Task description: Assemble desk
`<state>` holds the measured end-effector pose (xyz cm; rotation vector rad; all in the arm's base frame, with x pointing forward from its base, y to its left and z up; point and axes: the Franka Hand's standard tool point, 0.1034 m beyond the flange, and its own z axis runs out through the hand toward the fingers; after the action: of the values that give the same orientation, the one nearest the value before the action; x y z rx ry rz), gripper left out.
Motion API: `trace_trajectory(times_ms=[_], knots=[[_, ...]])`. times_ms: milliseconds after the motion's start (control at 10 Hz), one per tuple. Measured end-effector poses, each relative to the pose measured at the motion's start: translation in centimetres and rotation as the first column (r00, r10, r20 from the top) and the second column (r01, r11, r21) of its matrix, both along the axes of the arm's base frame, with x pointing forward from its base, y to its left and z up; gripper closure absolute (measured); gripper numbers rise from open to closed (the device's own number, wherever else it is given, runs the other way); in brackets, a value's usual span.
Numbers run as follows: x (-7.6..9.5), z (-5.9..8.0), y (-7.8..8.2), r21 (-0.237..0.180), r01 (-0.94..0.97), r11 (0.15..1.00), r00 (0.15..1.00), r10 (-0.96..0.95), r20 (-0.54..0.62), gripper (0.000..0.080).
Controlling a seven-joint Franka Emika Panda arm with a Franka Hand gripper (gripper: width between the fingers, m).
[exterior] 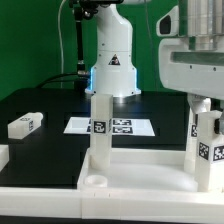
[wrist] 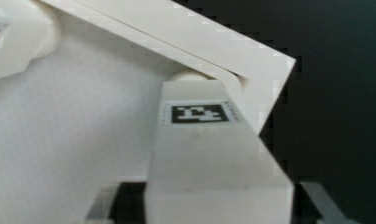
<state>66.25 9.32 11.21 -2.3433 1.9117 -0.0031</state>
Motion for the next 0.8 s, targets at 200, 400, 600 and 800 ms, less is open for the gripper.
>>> trace_trajectory(times_ms=[200, 400, 600, 800], knots=[[-0.04, -0.08, 0.24, 0.023, 0.144, 0.989, 0.990, -0.143, -0.010, 0.0508], [-0.02, -0.07, 0.27, 0.040, 0.243, 0.969, 0.970, -0.242, -0.023, 0.0508], [-0.09, -0.15, 0.31, 0.037, 0.185, 0.982, 0.983, -0.185, -0.021, 0.0499], [-0.16, -0.03, 0.71, 0.018, 0.011, 1.000, 0.998, -0.010, -0.056, 0.0311]])
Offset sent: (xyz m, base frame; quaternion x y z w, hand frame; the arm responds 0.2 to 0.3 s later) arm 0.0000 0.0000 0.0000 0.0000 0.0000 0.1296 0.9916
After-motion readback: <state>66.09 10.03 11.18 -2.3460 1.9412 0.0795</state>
